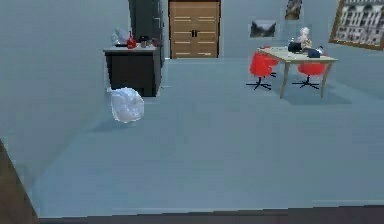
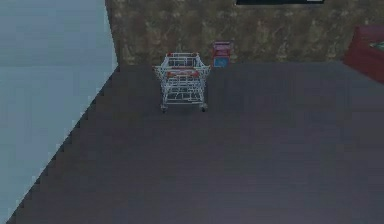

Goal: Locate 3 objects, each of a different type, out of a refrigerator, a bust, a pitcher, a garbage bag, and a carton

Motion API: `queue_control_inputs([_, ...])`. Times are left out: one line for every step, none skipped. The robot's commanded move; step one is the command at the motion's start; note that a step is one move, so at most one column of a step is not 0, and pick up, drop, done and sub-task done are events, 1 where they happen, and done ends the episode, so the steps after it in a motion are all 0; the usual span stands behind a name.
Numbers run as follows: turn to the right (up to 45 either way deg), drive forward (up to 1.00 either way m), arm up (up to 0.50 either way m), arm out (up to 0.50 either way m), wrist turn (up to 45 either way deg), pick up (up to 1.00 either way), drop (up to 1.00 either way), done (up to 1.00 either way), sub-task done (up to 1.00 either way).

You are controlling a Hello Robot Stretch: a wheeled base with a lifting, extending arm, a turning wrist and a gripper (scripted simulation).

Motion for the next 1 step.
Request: queue_control_inputs([0.0,0.5,0.0,0.0,0.0,0.0,0.0,0.0,0.0])
